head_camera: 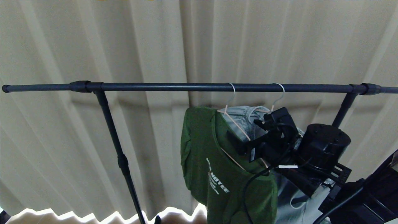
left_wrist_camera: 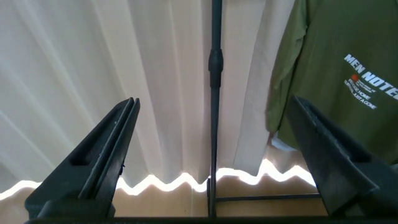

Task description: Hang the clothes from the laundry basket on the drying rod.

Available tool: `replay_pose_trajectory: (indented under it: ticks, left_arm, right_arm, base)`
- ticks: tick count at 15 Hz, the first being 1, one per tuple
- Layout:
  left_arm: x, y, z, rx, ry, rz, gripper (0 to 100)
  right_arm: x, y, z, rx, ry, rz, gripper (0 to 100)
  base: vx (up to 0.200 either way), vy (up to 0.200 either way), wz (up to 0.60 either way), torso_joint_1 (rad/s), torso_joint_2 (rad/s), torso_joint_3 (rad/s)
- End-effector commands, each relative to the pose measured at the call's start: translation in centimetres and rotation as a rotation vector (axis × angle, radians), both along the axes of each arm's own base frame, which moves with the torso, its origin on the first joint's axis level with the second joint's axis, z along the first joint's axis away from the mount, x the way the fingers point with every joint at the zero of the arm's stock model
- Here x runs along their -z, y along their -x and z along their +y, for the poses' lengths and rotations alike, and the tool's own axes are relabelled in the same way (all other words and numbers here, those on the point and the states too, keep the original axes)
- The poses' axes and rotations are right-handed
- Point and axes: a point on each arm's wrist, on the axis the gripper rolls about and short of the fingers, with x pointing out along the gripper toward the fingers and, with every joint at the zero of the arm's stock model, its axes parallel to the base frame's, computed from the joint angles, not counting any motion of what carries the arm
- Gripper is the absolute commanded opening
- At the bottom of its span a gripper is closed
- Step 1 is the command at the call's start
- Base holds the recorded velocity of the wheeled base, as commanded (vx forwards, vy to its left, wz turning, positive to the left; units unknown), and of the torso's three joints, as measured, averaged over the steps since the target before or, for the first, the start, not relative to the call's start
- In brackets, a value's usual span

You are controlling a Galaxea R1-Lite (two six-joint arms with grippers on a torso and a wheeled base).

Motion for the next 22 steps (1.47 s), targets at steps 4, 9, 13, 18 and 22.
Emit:
replay_pose_trajectory:
  ticks: [4,9,13,18,22]
  left_arm:
    - [0.0,0.0,0.0,-0.001,0.000,-0.002,100]
    - [0.0,0.0,0.0,-0.001,0.000,-0.002,100]
    - [0.0,0.0,0.0,-0.001,0.000,-0.002,100]
    - [0.0,0.0,0.0,-0.001,0.013,-0.003,100]
    - [0.0,0.0,0.0,-0.006,0.036,-0.005,100]
  right_arm:
    - [0.5,0.6,-0.1,-0.107,-0.110,-0.070,100]
    - [-0.7,2.4,-3.0,-0.070,-0.115,-0.078,100]
    - [-3.5,5.8,-7.8,0.030,-0.135,-0.128,100]
    - [-3.6,11.0,-11.2,0.085,-0.106,-0.078,100]
    - [-3.2,14.7,-14.4,0.224,-0.051,0.017,100]
  base:
    - [0.000,0.000,0.00,0.000,0.00,0.000]
    - [0.000,0.000,0.00,0.000,0.00,0.000]
    - [0.000,0.000,0.00,0.000,0.00,0.000]
    - [0.000,0.000,0.00,0.000,0.00,0.000]
    - [0.000,0.000,0.00,0.000,0.00,0.000]
